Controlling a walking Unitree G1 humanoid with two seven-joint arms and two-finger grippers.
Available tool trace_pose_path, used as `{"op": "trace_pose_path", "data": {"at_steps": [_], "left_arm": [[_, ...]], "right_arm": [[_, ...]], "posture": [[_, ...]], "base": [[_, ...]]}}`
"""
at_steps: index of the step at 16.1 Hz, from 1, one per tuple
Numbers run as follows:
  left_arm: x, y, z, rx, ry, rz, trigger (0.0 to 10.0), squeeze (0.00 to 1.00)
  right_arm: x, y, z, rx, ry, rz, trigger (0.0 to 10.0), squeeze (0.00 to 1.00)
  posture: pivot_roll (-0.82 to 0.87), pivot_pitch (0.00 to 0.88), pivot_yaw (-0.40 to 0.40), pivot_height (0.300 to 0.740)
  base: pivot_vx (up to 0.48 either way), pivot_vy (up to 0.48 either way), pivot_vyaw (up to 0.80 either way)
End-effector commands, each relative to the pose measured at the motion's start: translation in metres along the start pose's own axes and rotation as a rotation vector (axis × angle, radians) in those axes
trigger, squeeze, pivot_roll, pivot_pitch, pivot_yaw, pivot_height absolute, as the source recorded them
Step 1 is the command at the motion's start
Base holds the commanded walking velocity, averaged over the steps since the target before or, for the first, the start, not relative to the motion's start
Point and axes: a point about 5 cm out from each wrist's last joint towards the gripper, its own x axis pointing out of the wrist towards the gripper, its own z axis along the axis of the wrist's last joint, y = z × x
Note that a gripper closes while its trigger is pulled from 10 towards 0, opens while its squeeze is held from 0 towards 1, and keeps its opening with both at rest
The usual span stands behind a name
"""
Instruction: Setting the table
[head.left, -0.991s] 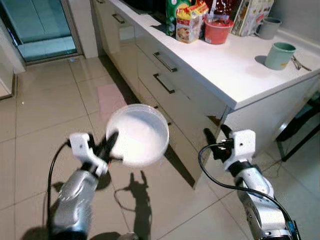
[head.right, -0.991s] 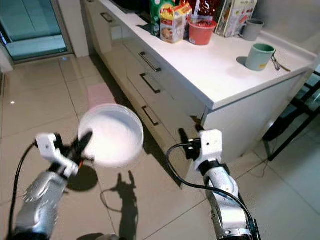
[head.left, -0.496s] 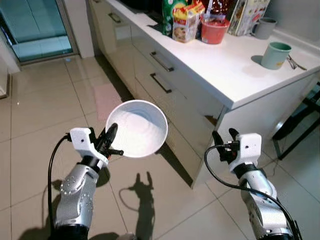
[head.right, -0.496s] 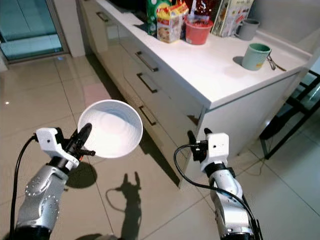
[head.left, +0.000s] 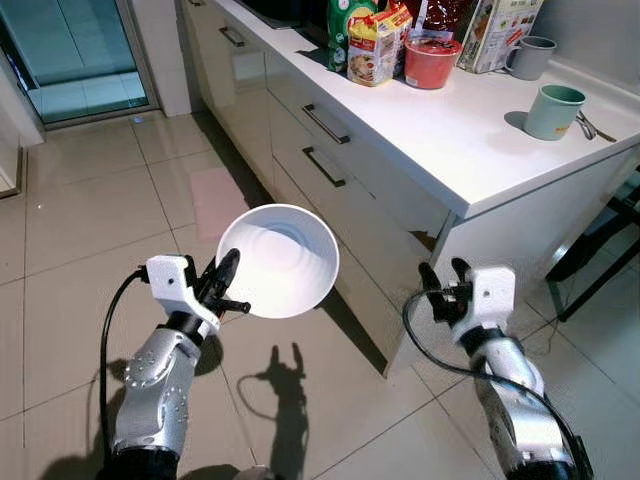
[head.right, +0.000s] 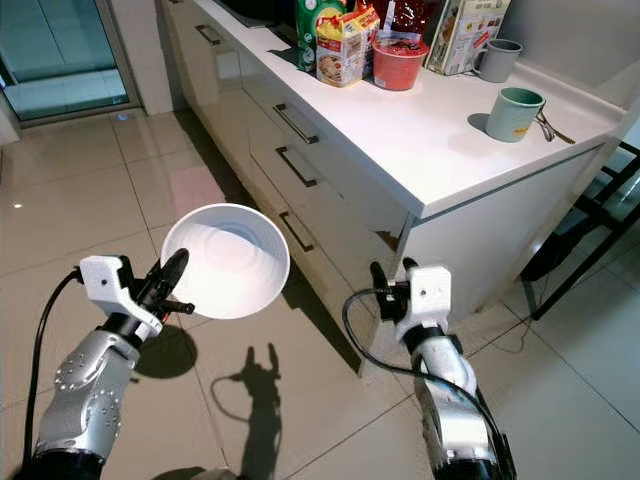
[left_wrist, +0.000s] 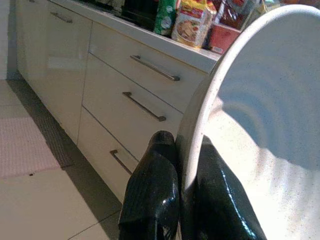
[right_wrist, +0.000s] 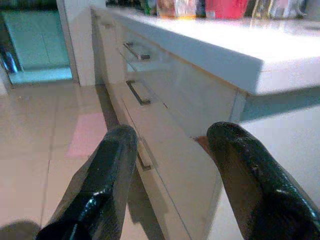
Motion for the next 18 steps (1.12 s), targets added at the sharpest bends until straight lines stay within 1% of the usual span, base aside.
{"op": "trace_pose_path", "data": {"at_steps": [1,2,4,7,12,18], "left_arm": [[0.0118,-0.0065,0.0127,0.031,-0.032,-0.064,0.0,0.02],[0.0132,-0.0038,0.0152,0.048,-0.024,-0.075,0.0,0.02],[0.0151,-0.0027,0.0160,0.063,-0.022,-0.074,0.0,0.02],[0.0153,-0.0046,0.0124,0.059,-0.025,-0.064,0.0,0.02],[0.0170,-0.0088,0.0107,0.061,-0.019,-0.086,0.0,0.02],[0.0166,-0.0112,0.0082,0.066,-0.012,-0.091,0.0,0.02]], "right_arm": [[0.0059,0.0020,0.0030,-0.003,-0.021,-0.011,10.0,0.00],[0.0084,0.0047,0.0052,0.017,-0.033,-0.020,10.0,0.00],[0.0073,0.0093,0.0037,0.028,-0.030,-0.010,10.0,0.00],[0.0074,0.0087,-0.0004,0.013,-0.013,0.012,10.0,0.00],[0.0110,0.0096,0.0010,0.019,-0.019,0.002,10.0,0.00],[0.0112,0.0093,-0.0002,0.020,-0.011,0.007,10.0,0.00]], "posture": [[0.06,0.000,0.072,0.740],[0.05,0.000,0.086,0.740],[0.05,0.000,0.076,0.740],[0.06,0.000,0.048,0.740],[0.06,0.000,0.057,0.740],[0.06,0.000,0.052,0.740]], "base": [[0.000,0.000,0.00],[0.000,0.000,0.00],[0.000,0.000,0.00],[0.000,0.000,0.00],[0.000,0.000,0.00],[0.000,0.000,0.00]]}}
